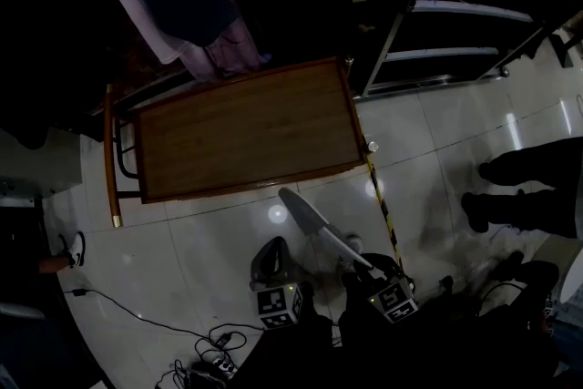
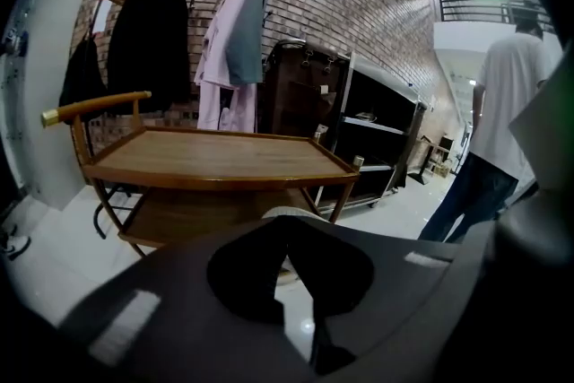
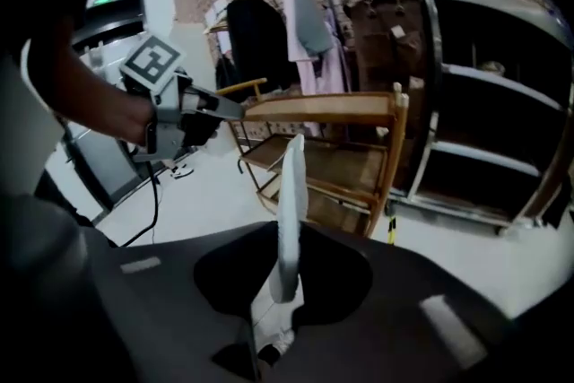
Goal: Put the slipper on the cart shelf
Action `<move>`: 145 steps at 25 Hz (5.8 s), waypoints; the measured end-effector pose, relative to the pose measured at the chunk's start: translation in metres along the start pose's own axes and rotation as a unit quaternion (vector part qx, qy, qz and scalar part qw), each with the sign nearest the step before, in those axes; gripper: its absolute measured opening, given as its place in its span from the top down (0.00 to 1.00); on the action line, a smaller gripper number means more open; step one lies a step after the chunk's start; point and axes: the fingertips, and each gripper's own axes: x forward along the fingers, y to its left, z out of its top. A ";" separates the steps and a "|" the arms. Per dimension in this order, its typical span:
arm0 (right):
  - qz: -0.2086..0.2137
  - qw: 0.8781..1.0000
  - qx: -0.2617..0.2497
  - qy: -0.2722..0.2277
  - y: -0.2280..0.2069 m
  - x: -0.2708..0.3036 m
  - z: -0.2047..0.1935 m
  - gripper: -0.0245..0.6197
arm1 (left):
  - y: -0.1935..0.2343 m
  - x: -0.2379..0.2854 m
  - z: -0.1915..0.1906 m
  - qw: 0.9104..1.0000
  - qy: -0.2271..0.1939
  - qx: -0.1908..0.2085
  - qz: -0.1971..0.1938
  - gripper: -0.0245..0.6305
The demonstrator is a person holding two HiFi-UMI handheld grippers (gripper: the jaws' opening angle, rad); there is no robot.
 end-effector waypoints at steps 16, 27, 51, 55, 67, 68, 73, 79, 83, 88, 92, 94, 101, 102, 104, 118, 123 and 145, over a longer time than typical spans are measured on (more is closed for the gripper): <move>-0.071 0.965 -0.077 -0.240 -0.027 -0.061 0.217 0.88 | 0.021 -0.031 0.109 0.994 -0.102 0.010 0.045 0.94; -0.174 0.915 -0.071 -0.356 -0.062 -0.130 0.301 0.87 | -0.061 -0.039 0.220 0.976 -0.215 0.039 -0.019 0.94; -0.251 0.898 -0.067 -0.356 -0.100 -0.199 0.304 0.87 | -0.140 -0.054 0.259 0.960 -0.261 0.071 -0.076 0.94; -0.281 0.893 -0.057 -0.348 -0.099 -0.203 0.297 0.87 | -0.136 -0.059 0.268 0.956 -0.266 0.073 -0.097 0.94; -0.354 0.888 -0.017 -0.293 -0.176 -0.213 0.248 0.87 | -0.159 -0.010 0.263 0.957 -0.242 0.093 -0.126 0.94; -0.357 0.889 -0.013 -0.288 -0.187 -0.213 0.244 0.87 | -0.163 -0.004 0.265 0.958 -0.239 0.095 -0.126 0.94; -0.359 0.896 0.004 -0.263 -0.249 -0.211 0.237 0.87 | -0.187 0.024 0.297 0.959 -0.242 0.092 -0.113 0.94; -0.341 0.906 0.027 -0.248 -0.337 -0.186 0.241 0.87 | -0.218 0.080 0.315 0.963 -0.238 0.086 -0.098 0.94; -0.305 0.918 0.062 -0.247 -0.385 -0.169 0.267 0.87 | -0.239 0.110 0.327 0.964 -0.239 0.081 -0.088 0.94; -0.260 0.918 0.145 -0.261 -0.439 -0.144 0.300 0.87 | -0.254 0.137 0.341 0.966 -0.238 0.077 -0.071 0.94; -0.217 0.914 0.201 -0.279 -0.469 -0.118 0.324 0.87 | -0.252 0.153 0.343 0.968 -0.233 0.077 -0.054 0.94; -0.194 0.907 0.240 -0.286 -0.480 -0.107 0.332 0.87 | -0.249 0.157 0.345 0.968 -0.234 0.075 -0.047 0.94; -0.105 0.864 0.380 -0.315 -0.506 -0.074 0.354 0.87 | -0.249 0.165 0.346 0.970 -0.233 0.065 -0.031 0.94; -0.097 0.857 0.395 -0.316 -0.511 -0.069 0.355 0.87 | -0.249 0.165 0.345 0.970 -0.232 0.066 -0.030 0.94; -0.083 0.842 0.425 -0.321 -0.525 -0.059 0.358 0.87 | -0.249 0.168 0.344 0.971 -0.229 0.067 -0.028 0.94; -0.021 0.789 0.534 -0.304 -0.591 0.004 0.356 0.84 | -0.232 0.179 0.333 0.974 -0.215 0.066 -0.016 0.94; -0.084 0.804 0.520 -0.275 -0.606 0.008 0.352 0.65 | -0.227 0.180 0.333 0.974 -0.216 0.071 -0.014 0.94; -0.229 0.918 0.012 -0.322 -0.496 -0.141 0.406 0.80 | -0.257 0.176 0.369 0.967 -0.245 0.023 -0.062 0.94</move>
